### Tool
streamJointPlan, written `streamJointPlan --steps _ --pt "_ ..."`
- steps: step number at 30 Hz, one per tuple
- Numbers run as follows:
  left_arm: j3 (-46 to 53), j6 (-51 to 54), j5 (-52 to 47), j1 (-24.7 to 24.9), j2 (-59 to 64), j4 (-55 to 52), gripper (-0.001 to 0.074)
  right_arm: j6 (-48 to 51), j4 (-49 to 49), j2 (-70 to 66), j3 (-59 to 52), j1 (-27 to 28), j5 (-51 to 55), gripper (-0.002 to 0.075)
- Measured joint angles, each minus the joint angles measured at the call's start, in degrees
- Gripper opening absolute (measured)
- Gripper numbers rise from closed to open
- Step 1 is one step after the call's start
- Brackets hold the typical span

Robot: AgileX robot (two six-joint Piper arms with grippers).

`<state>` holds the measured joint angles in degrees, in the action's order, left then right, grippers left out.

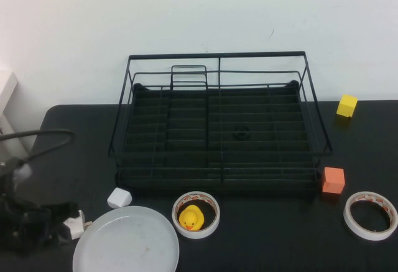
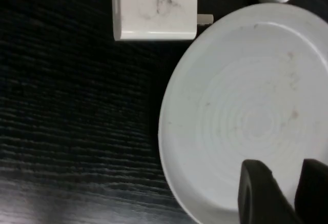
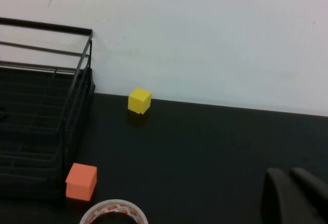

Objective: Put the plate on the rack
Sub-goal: Pick up the plate from the table

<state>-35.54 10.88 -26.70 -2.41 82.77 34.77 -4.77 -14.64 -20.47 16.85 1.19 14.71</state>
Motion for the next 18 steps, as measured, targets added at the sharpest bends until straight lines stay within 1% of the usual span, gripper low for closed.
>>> streamJointPlan --steps 7,11,18 --pt "-0.1 -2.6 4.9 5.1 5.8 -6.2 0.0158 0.0 0.0 0.0 0.0 0.0 -0.1 -0.0002" --pt "-0.1 -4.2 8.0 5.5 9.1 -7.4 0.0182 0.0 0.0 0.0 0.0 0.0 -0.1 -0.0002" --pt "-0.1 -4.9 12.6 5.6 14.4 -7.9 0.0264 0.0 0.0 0.0 -0.2 0.0 0.0 -0.0002"
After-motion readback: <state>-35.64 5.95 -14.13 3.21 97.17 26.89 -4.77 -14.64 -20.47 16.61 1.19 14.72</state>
